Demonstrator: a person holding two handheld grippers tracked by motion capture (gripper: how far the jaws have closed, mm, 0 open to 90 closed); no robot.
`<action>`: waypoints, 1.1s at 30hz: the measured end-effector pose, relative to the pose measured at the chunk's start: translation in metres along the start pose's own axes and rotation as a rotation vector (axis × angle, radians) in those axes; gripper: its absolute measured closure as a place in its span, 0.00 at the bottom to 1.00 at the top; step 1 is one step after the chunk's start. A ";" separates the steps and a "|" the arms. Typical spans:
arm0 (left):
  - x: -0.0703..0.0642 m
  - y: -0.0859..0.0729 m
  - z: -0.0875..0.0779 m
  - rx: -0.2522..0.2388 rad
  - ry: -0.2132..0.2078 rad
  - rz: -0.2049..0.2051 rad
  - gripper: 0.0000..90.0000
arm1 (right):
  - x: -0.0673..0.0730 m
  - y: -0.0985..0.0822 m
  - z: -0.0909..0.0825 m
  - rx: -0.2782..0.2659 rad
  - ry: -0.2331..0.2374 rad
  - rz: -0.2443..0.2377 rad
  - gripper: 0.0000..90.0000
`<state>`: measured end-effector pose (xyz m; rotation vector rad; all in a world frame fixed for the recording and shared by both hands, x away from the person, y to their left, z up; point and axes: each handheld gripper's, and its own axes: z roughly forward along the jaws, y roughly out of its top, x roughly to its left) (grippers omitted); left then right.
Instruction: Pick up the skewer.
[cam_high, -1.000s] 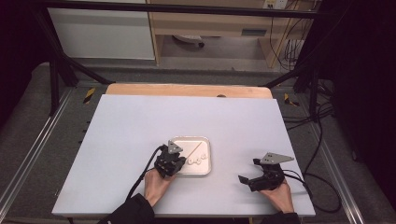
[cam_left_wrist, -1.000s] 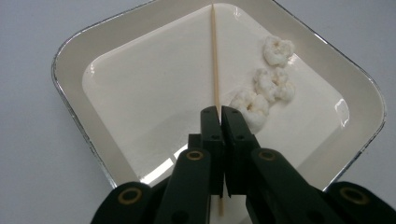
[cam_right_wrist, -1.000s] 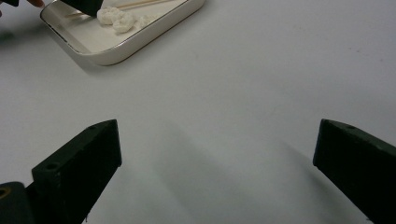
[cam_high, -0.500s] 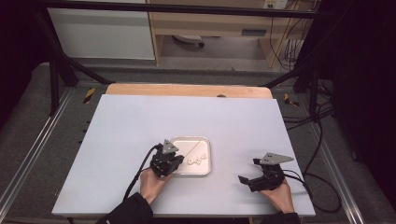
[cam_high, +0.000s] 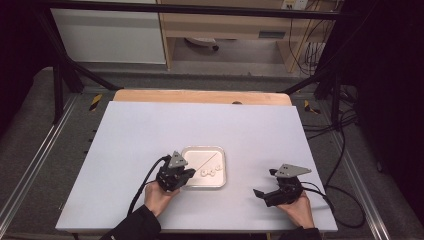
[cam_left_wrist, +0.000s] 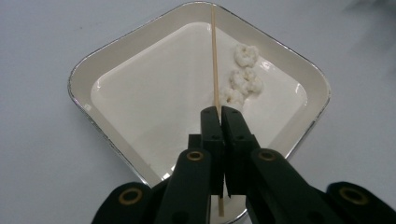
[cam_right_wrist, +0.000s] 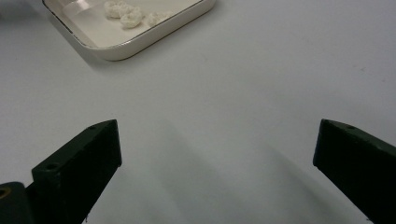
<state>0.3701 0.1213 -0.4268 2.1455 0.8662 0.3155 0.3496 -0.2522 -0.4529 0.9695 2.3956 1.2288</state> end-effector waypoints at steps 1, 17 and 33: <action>0.000 0.000 -0.001 -0.002 -0.005 0.003 0.98 | 0.001 0.001 0.000 0.002 -0.001 -0.004 0.02; -0.008 0.004 -0.002 0.011 -0.061 0.045 0.98 | 0.018 0.013 0.006 0.015 0.009 -0.094 0.02; -0.020 0.012 -0.002 0.041 -0.115 0.111 0.98 | 0.033 0.022 0.011 0.058 -0.021 -0.210 0.02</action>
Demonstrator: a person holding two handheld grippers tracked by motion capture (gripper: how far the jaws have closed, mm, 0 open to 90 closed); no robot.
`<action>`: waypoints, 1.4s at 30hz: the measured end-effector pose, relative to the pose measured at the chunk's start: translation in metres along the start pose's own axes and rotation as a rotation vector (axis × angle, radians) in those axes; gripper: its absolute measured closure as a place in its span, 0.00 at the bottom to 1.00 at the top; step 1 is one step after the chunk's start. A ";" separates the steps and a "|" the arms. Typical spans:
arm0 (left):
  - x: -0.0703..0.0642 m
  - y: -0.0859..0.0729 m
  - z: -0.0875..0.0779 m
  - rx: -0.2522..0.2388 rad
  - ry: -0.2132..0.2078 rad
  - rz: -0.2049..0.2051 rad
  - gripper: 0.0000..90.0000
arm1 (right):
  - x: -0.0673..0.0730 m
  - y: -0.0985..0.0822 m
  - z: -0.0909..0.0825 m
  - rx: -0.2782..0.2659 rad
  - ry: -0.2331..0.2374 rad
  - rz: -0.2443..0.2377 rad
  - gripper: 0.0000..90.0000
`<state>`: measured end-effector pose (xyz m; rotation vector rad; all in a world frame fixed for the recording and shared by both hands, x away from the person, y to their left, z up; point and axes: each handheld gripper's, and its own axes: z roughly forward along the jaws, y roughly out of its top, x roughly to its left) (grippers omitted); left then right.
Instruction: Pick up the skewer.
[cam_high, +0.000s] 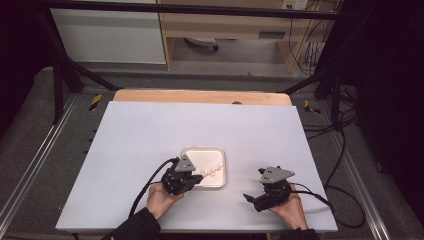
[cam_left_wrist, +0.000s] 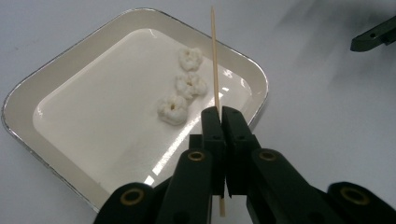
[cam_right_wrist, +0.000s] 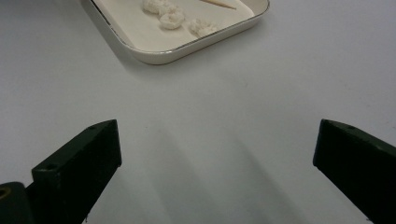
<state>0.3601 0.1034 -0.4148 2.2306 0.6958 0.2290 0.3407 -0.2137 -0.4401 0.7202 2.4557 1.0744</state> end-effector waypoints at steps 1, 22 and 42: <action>-0.001 0.001 0.000 0.003 -0.001 0.009 0.98 | 0.001 0.001 0.000 0.006 -0.002 -0.007 0.02; -0.015 0.022 0.009 0.090 -0.039 0.136 0.98 | 0.017 0.027 0.010 0.110 -0.057 -0.237 0.08; -0.041 0.046 0.029 0.147 -0.095 0.250 0.98 | 0.029 0.033 0.012 0.098 -0.072 -0.416 0.31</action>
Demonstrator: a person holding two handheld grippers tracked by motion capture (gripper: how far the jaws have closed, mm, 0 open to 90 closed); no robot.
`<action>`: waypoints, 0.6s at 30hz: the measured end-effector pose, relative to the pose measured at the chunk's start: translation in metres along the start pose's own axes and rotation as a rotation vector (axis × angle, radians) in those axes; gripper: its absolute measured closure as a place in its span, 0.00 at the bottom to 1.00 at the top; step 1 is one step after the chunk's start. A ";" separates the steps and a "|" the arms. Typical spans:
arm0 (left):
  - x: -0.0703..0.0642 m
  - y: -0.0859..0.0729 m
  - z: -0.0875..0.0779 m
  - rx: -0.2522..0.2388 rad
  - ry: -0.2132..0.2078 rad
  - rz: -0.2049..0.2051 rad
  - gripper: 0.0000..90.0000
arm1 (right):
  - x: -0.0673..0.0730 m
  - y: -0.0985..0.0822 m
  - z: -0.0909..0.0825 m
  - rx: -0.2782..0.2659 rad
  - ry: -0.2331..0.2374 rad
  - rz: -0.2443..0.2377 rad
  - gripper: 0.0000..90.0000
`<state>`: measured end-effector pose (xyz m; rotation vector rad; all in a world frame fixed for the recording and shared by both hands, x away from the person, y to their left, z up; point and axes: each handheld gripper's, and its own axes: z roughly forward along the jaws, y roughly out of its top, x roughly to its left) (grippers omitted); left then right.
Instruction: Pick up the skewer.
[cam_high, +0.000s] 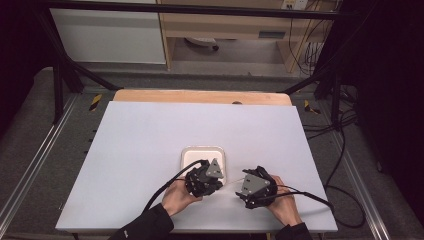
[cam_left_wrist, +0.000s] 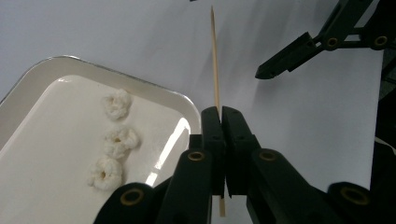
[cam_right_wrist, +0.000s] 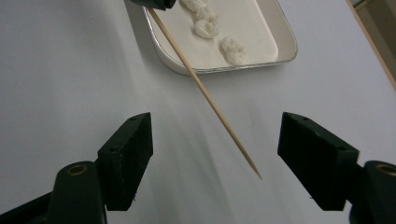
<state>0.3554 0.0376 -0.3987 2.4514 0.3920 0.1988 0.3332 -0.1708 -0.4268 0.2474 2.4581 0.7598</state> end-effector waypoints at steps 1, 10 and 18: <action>-0.001 0.001 0.001 0.002 -0.001 0.003 0.98 | 0.000 0.000 0.000 0.000 0.002 -0.004 0.31; -0.004 0.008 0.009 0.023 -0.020 0.020 0.98 | 0.004 -0.002 0.000 0.001 0.013 -0.080 0.47; -0.006 0.012 0.011 0.039 -0.026 0.045 0.98 | 0.008 -0.004 0.002 0.018 0.023 -0.151 0.57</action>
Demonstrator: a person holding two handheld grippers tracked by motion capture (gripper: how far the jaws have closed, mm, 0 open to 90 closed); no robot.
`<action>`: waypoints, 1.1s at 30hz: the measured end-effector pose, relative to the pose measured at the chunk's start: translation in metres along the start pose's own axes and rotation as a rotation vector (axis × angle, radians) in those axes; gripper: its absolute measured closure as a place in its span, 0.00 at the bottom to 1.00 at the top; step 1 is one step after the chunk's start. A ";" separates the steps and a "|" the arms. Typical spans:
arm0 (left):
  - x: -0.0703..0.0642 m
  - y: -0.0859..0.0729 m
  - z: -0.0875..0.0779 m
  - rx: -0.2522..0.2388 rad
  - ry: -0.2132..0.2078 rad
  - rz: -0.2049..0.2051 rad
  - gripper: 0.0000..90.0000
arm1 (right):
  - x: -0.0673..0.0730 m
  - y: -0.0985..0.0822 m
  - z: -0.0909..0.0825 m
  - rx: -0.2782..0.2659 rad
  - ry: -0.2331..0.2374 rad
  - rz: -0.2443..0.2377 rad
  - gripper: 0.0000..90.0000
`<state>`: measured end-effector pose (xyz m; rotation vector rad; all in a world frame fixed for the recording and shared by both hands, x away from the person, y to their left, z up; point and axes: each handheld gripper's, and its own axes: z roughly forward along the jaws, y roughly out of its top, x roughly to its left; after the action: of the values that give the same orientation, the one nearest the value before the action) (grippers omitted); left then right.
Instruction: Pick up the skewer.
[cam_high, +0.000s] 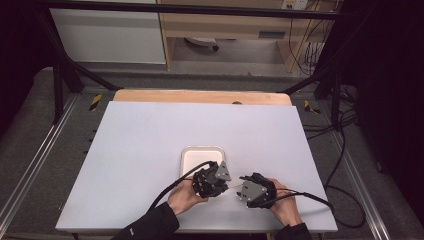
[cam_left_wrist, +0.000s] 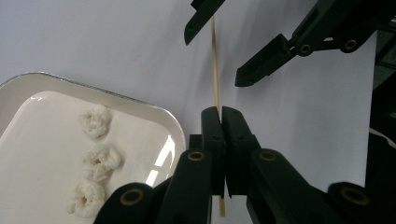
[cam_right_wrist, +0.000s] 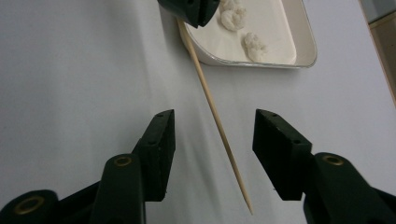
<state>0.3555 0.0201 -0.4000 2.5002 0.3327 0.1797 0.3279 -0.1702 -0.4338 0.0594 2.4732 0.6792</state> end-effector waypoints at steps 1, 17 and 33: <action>-0.001 0.001 0.001 0.005 -0.003 0.007 0.98 | 0.001 0.000 0.000 0.007 0.001 -0.019 0.60; -0.009 0.011 0.010 0.038 -0.024 0.057 0.98 | 0.006 -0.001 -0.001 0.011 0.014 -0.182 0.84; -0.007 0.011 0.007 0.036 -0.040 0.049 0.98 | 0.008 -0.001 -0.006 0.031 0.010 -0.274 0.98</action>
<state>0.3526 0.0059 -0.3991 2.5450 0.2609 0.1451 0.3180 -0.1725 -0.4345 -0.2673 2.4393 0.5245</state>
